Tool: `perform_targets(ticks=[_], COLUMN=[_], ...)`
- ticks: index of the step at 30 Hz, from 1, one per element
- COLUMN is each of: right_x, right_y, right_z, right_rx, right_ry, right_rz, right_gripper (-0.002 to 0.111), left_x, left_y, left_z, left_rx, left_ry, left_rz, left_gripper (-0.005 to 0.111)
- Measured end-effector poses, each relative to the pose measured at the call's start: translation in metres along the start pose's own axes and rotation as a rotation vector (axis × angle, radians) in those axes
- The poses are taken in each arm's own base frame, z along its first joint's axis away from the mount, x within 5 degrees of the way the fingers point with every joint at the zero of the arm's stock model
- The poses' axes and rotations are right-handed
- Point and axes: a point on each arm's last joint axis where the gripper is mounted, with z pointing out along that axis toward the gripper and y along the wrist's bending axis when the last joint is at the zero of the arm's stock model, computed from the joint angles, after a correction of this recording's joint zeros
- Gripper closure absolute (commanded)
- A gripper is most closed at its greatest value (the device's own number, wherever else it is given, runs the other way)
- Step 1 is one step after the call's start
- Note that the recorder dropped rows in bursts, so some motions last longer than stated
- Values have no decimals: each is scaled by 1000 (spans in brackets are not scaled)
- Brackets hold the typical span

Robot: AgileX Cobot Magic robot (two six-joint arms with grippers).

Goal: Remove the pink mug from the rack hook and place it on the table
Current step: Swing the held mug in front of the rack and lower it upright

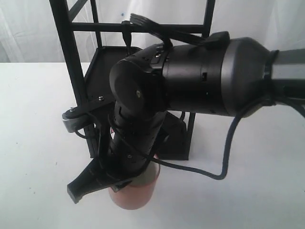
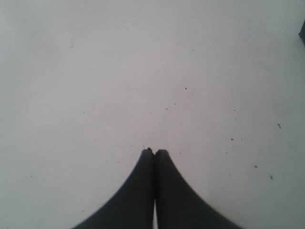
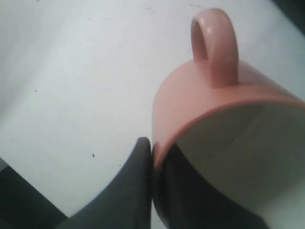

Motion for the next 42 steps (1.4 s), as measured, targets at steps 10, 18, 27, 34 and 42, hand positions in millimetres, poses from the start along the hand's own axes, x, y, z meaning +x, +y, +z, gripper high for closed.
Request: perform_targets(ticks=[10, 18, 27, 34, 42], right_x=[1, 1, 0, 0, 0], right_y=[-2, -3, -4, -4, -4], right_z=[12, 24, 34, 35, 35], right_rx=[10, 16, 19, 21, 21], right_ry=[52, 77, 94, 87, 87], right_rz=[-9, -48, -48, -50, -50], right_gripper=[108, 108, 108, 108, 108], left_x=[0, 0, 0, 0, 0], left_y=[0, 0, 0, 0, 0], left_z=[0, 0, 0, 0, 0], left_rx=[0, 0, 0, 0, 0], left_ry=[0, 0, 0, 0, 0], left_rz=[0, 0, 0, 0, 0], left_gripper=[107, 107, 107, 107, 107])
